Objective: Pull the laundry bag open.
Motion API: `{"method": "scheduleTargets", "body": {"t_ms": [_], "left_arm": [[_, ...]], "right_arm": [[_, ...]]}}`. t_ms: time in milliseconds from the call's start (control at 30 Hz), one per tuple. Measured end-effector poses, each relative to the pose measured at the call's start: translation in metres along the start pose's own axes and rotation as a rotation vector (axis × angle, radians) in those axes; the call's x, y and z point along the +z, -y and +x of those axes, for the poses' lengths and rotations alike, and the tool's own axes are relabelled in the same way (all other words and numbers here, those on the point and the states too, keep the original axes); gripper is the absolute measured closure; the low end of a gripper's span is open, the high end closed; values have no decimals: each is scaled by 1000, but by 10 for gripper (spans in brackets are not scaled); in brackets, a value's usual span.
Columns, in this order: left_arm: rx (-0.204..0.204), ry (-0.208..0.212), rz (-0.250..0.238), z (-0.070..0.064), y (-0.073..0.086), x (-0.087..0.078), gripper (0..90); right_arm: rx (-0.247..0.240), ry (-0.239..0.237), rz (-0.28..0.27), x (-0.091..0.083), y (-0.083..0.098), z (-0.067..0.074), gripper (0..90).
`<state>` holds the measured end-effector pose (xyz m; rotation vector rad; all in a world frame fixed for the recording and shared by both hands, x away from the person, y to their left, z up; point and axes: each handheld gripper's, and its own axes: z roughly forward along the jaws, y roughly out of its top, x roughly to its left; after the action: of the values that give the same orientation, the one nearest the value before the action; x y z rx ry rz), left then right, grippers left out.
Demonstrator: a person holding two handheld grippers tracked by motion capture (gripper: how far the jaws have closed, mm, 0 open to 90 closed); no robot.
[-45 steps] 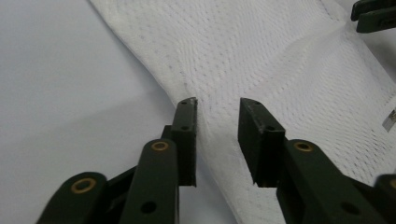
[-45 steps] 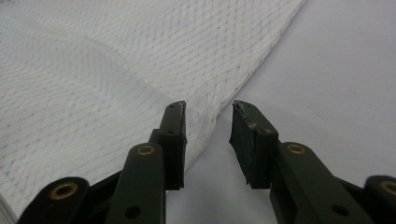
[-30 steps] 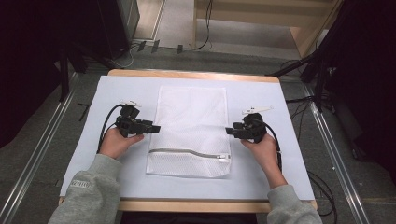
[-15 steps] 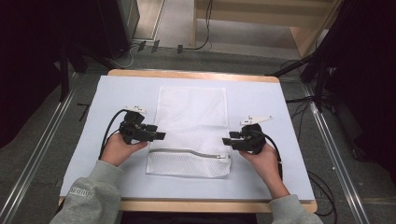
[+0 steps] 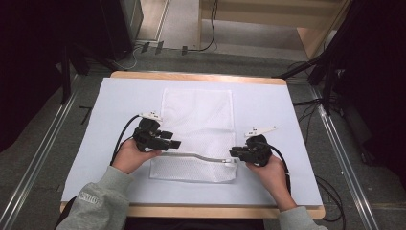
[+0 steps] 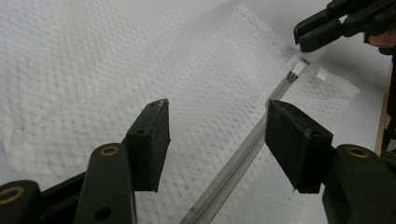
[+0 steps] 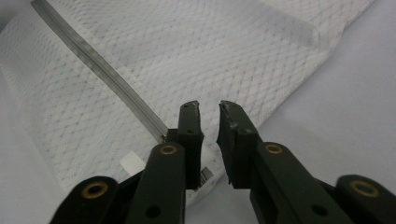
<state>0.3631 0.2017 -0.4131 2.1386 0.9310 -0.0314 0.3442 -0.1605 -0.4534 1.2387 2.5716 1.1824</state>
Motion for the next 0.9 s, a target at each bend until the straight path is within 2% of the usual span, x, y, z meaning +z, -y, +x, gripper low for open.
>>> {"method": "scheduleTargets", "body": {"t_ms": [67, 200, 333, 400, 900], "left_arm": [[1, 11, -1, -1, -2, 3, 411], [7, 22, 3, -3, -5, 8, 411], [14, 35, 6, -5, -7, 12, 412], [20, 36, 11, -7, -8, 14, 411], [44, 66, 20, -16, -14, 26, 413]], "right_arm": [[12, -5, 6, 1, 2, -2, 862], [28, -2, 48, 5, 7, -5, 894], [40, -12, 60, 9, 10, -4, 898], [31, -17, 61, 10, 11, -3, 898], [36, -43, 71, 6, 14, 5, 898]]}}
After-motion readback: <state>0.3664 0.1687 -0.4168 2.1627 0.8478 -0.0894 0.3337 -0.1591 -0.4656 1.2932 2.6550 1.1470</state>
